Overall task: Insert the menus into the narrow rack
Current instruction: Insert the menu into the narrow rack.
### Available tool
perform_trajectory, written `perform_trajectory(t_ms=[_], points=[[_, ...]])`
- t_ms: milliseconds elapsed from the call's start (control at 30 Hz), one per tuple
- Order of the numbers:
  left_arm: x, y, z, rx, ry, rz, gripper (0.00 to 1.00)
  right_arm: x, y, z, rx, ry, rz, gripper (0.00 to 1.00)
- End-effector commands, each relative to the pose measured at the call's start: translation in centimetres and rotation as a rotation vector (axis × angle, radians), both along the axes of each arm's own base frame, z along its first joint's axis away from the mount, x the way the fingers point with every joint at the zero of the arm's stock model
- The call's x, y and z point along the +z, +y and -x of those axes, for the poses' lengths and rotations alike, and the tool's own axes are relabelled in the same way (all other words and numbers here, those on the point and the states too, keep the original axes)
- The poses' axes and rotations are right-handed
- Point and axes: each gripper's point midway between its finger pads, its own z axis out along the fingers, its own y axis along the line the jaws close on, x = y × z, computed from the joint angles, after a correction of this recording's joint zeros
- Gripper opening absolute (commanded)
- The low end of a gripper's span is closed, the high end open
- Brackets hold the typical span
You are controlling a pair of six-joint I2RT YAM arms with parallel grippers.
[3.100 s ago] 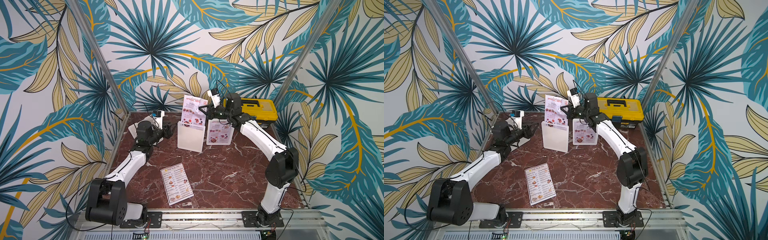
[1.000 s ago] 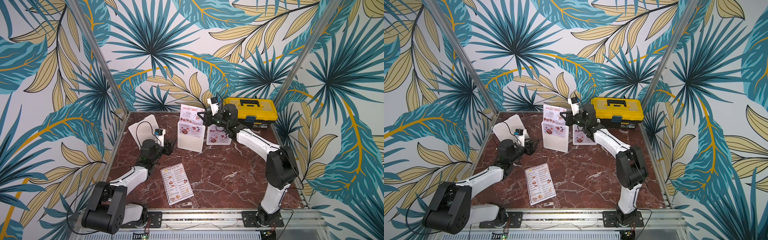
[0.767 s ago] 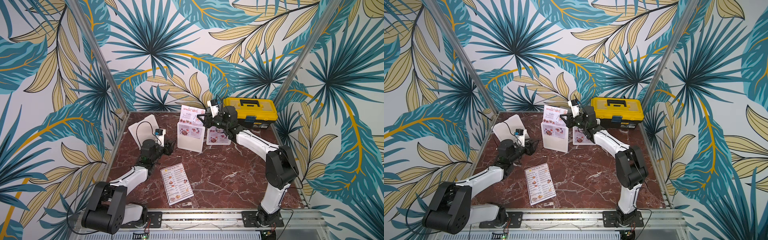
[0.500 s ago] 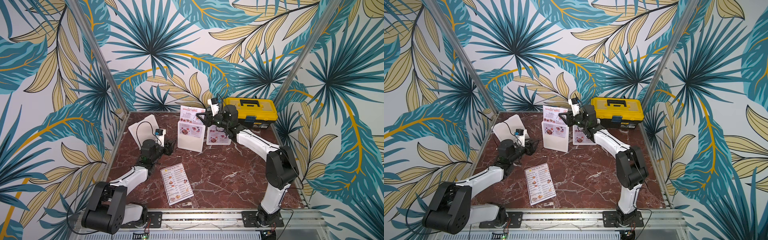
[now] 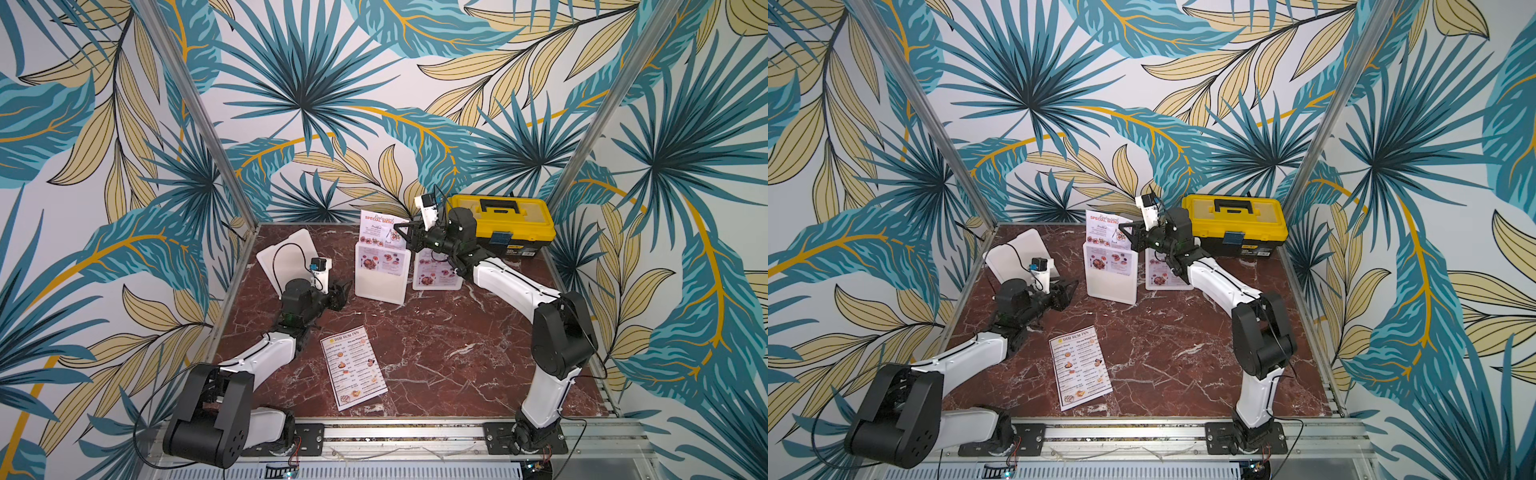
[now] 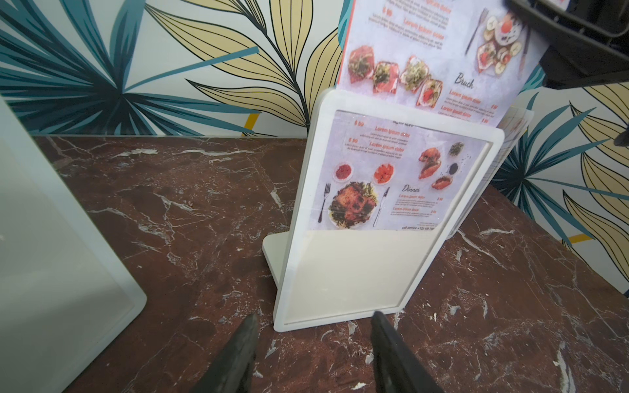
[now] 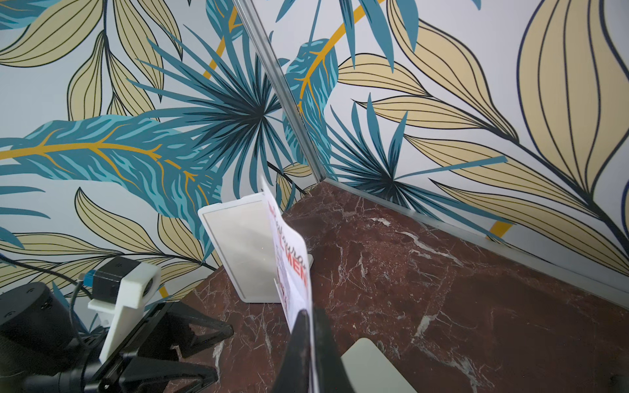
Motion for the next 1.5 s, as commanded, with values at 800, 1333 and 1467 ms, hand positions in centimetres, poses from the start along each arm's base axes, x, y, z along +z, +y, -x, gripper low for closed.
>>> perform_trajectory(t_ms=[800, 1333, 1467], points=[[0.5, -0.4, 0.3, -0.014, -0.038, -0.017, 0.54, 1.2, 0.1, 0.7, -0.008, -0.052, 0.012, 0.27], [0.5, -0.6, 0.2, -0.018, -0.038, -0.02, 0.54, -1.9, 0.6, 1.1, 0.022, -0.018, 0.02, 0.05], [0.5, -0.5, 0.2, -0.015, -0.04, -0.02, 0.54, -2.3, 0.9, 1.3, 0.029, -0.014, 0.024, 0.05]])
